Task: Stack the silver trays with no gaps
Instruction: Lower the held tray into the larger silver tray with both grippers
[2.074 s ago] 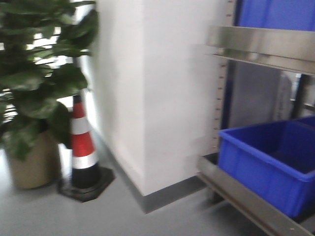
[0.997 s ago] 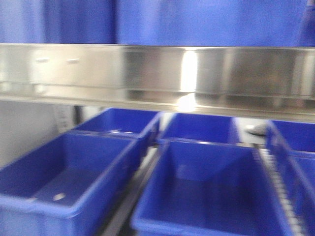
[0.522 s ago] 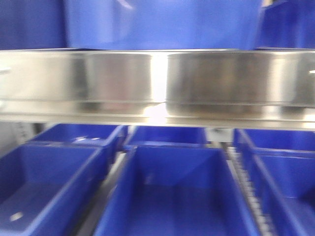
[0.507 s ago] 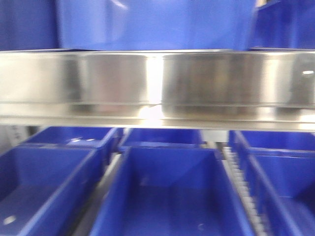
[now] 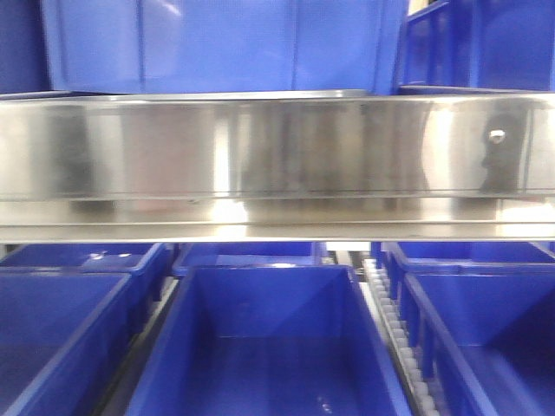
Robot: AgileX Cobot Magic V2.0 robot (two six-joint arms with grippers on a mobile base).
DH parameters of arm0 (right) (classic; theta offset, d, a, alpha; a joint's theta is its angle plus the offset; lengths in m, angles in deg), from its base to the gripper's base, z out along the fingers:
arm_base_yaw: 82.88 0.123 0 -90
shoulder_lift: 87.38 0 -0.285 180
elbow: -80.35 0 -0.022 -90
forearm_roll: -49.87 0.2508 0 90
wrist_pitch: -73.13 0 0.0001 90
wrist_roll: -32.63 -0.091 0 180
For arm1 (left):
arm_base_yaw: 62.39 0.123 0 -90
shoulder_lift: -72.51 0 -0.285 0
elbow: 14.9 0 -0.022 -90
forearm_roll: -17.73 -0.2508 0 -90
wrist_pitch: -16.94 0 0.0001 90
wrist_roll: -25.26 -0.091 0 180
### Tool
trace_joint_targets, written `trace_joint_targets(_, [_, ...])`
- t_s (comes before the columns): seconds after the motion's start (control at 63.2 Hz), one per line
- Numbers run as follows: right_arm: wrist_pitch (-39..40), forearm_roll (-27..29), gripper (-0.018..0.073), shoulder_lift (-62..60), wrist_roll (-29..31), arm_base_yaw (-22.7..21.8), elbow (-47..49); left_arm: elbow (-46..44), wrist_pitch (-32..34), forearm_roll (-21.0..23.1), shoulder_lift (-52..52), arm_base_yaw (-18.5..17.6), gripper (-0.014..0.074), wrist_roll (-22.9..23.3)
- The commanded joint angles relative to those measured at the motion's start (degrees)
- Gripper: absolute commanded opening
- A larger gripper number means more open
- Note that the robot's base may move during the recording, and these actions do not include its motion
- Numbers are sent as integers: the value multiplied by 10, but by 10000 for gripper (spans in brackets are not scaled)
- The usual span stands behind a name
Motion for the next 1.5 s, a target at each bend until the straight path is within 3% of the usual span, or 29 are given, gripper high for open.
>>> trace_joint_targets(0.0, [-7,31,56,-18,9,4,19,-19,-7,36,-15,-8,-48,-13])
trace_joint_targets(0.982, [-7,31,56,-18,9,4,19,-19,7,36,-15,-8,-48,-13])
trace_joint_targets(1.092, [-4,32,56,-18,9,4,19,-19,18,32,-15,-8,-48,-22])
trace_joint_targets(1.219, [16,51,56,-18,9,4,19,-19,35,24,-15,-7,-48,-84])
trace_joint_targets(1.314, [46,66,56,-13,9,4,20,-29,38,18,-13,7,-48,-84])
trace_joint_targets(1.488, [93,84,56,19,7,4,20,-61,37,25,10,70,-48,-100])
